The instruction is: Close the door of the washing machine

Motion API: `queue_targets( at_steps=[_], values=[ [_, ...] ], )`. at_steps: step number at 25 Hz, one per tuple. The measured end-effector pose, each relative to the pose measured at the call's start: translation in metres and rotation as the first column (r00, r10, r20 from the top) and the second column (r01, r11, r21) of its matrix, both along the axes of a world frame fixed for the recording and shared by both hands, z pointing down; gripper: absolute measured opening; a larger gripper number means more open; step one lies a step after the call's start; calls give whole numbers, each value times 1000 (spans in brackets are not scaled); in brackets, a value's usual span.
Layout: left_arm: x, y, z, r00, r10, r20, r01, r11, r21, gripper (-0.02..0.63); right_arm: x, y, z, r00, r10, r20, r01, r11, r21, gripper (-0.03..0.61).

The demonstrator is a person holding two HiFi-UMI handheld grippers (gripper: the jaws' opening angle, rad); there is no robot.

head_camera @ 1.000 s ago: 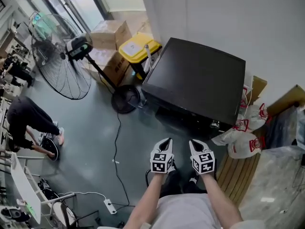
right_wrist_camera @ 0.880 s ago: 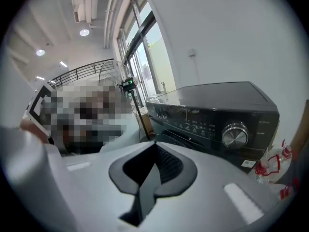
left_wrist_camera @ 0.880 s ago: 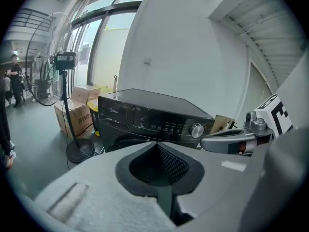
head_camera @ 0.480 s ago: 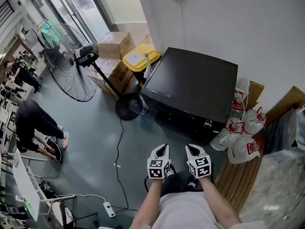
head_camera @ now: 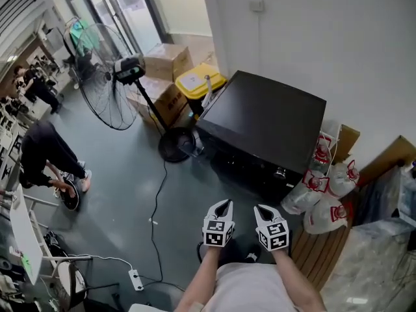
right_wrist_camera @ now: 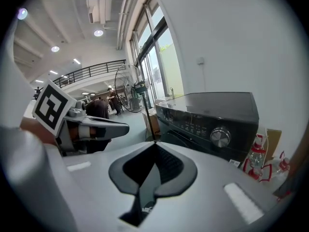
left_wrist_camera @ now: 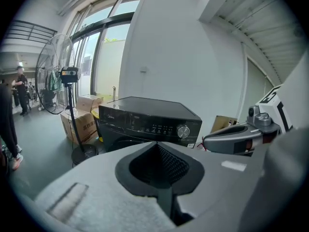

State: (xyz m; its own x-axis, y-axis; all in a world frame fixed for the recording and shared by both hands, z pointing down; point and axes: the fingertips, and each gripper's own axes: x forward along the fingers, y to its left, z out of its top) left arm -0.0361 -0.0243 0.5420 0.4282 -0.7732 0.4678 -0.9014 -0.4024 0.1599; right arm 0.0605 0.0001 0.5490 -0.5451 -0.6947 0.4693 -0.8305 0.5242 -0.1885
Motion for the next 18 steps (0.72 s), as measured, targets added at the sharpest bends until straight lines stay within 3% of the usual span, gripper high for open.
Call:
queue_targets(
  at_steps=[7, 18],
  values=[
    [-4, 0, 0, 999, -37, -16, 36, 999, -20, 0, 13, -2, -1, 1000, 16, 12, -16, 1000, -11, 2],
    [3, 0, 4, 1000, -8, 13, 9, 999, -33, 0, 17, -5, 3, 999, 28, 18, -28, 999, -23, 2]
  ],
)
